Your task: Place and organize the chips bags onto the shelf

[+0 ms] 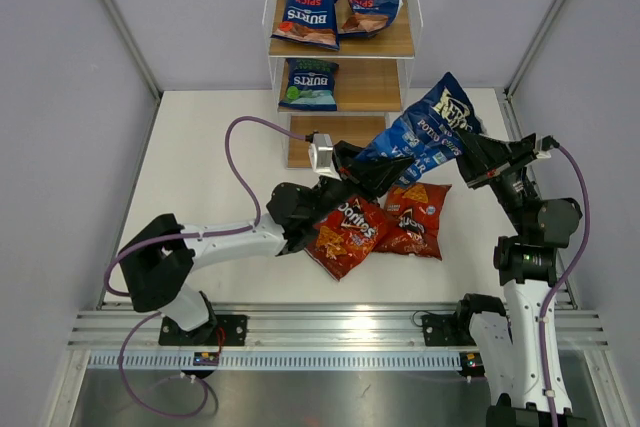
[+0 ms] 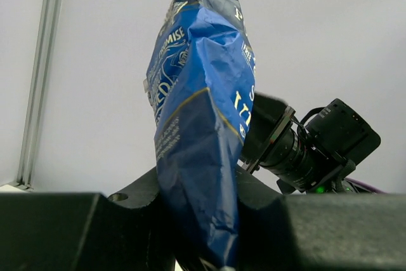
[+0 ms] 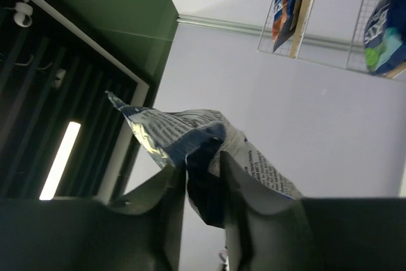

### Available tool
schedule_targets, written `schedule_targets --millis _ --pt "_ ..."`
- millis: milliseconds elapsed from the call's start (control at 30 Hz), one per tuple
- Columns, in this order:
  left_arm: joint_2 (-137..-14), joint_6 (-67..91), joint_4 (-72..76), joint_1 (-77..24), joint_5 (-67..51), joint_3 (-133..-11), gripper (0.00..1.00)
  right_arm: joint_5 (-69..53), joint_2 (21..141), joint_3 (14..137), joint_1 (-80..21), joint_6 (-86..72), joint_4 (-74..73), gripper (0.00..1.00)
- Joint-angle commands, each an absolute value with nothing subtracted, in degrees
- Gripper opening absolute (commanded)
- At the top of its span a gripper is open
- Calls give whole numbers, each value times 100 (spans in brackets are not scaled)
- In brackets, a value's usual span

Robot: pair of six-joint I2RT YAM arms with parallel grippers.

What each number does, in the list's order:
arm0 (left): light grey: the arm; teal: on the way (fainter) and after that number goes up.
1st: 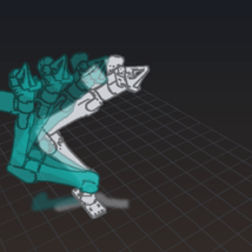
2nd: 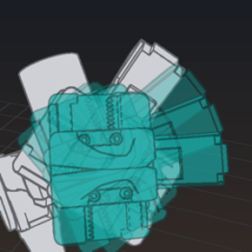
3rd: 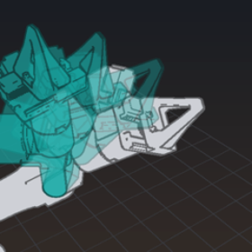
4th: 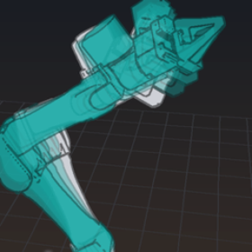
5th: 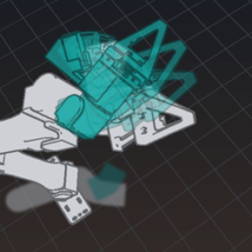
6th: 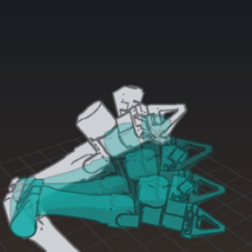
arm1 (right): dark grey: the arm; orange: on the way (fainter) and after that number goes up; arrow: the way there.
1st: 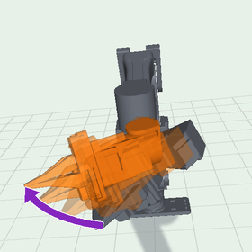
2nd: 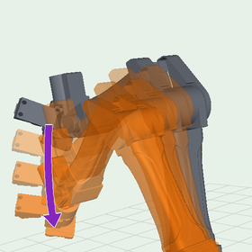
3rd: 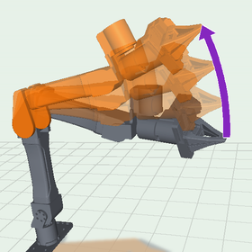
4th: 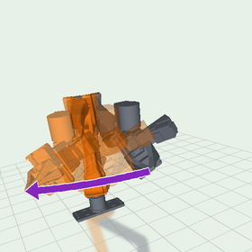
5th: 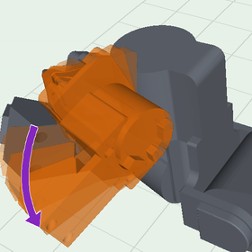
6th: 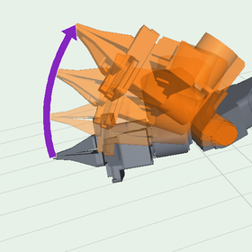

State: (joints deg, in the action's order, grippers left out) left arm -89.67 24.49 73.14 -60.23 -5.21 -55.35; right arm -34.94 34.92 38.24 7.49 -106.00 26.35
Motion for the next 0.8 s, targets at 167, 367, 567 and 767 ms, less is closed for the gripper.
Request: schedule_targets --millis 167,367,567,767 --pt "-8499 2732 9536 -6021 570 -4897 27 -3077 3454 4691 712 -8803 1084 86" --pt "-8358 3321 9536 -5994 1651 -4010 27 -2392 3481 5641 712 -6903 -816 99" --pt "-8481 4429 9334 -5827 2408 -3437 27 -1934 3243 5968 712 -6153 -1458 100" --pt "-8429 4693 9176 -5652 2496 -3436 27 -1899 3173 5977 712 -5863 -1617 99"
